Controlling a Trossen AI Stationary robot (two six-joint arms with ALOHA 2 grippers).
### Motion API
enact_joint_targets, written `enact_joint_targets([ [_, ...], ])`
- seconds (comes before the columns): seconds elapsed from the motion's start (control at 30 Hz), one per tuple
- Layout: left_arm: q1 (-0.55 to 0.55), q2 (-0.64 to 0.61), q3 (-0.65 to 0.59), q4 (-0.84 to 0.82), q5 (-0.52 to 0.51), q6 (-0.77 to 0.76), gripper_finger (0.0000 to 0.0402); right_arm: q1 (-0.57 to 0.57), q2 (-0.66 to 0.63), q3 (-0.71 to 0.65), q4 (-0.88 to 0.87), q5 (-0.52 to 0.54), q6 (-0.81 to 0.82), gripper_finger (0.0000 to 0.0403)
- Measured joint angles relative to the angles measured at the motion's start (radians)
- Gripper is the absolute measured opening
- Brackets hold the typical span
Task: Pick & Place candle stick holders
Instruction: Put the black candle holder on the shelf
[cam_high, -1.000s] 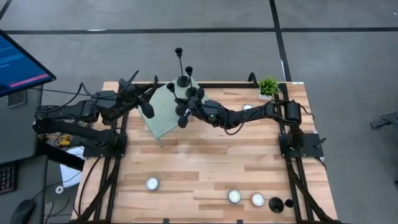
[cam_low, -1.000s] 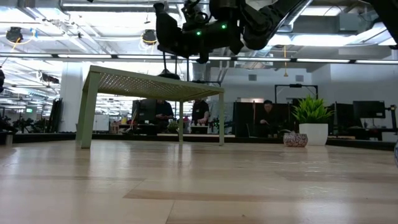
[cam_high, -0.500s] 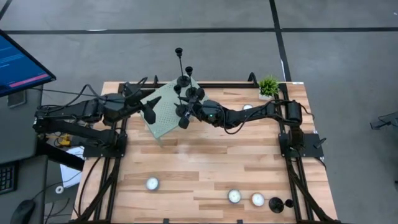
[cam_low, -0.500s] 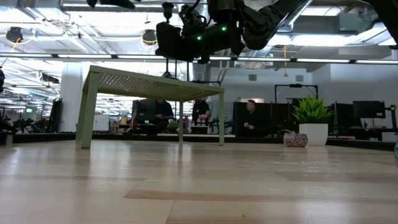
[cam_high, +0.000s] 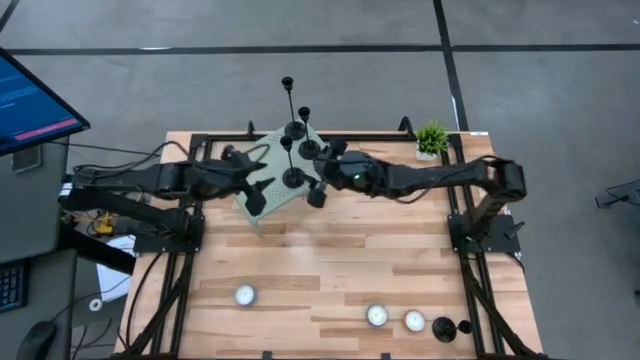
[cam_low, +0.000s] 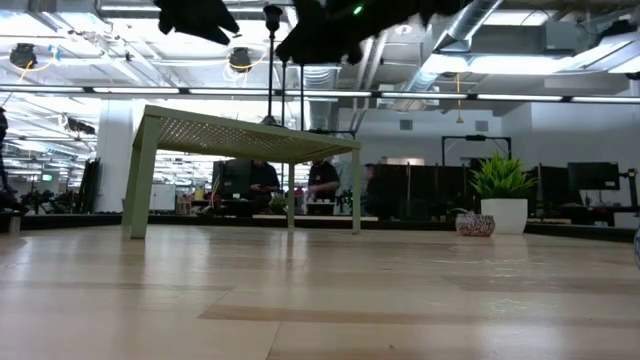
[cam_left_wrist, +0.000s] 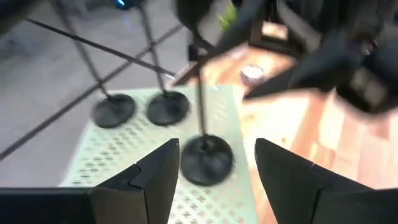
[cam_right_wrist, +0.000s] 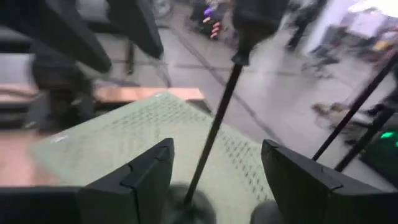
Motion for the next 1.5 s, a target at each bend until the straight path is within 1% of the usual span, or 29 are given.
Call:
enact_joint_targets([
  [0.07, 0.0, 0.027, 0.0, -0.002, 0.022, 0.0, 0.0212, 0.002, -0.068, 0.0, -0.089, -0.038, 0.007, 0.0232],
  [0.23, 0.0, 0.05, 0.0, -0.002, 0.022, 0.018, 0.0221, 0.019, -0.234, 0.001, -0.294, -0.065, 0.027, 0.0227],
  [0.4, 0.006, 0.048, -0.026, 0.022, 0.009, 0.036, 0.023, 0.058, -0.375, 0.001, -0.391, -0.056, 0.037, 0.0227],
  [0.47, 0.016, 0.047, -0.067, 0.088, 0.009, 0.052, 0.0232, 0.077, -0.416, 0.001, -0.402, -0.041, 0.044, 0.0227],
  [0.63, 0.057, 0.048, -0.197, 0.364, 0.015, 0.119, 0.0232, 0.112, -0.497, 0.001, -0.407, -0.034, 0.048, 0.0227],
  [0.73, 0.097, 0.048, -0.252, 0.466, 0.026, 0.135, 0.0232, 0.128, -0.523, 0.001, -0.412, -0.034, 0.055, 0.0226],
  [0.87, 0.151, 0.066, -0.302, 0.61, 0.151, 0.133, 0.0232, 0.145, -0.542, 0.001, -0.41, -0.033, 0.055, 0.0226],
  [1.1, 0.2, 0.162, -0.308, 0.722, 0.21, 0.136, 0.0231, 0.146, -0.544, 0.001, -0.429, -0.034, 0.077, 0.0226],
  [1.3, 0.226, 0.184, -0.308, 0.729, 0.226, 0.136, 0.0208, 0.153, -0.543, 0.001, -0.457, -0.034, 0.103, 0.0226],
  [1.5, 0.246, 0.172, -0.308, 0.73, 0.231, 0.147, 0.0163, 0.152, -0.543, 0.001, -0.472, -0.034, 0.108, 0.0226],
])
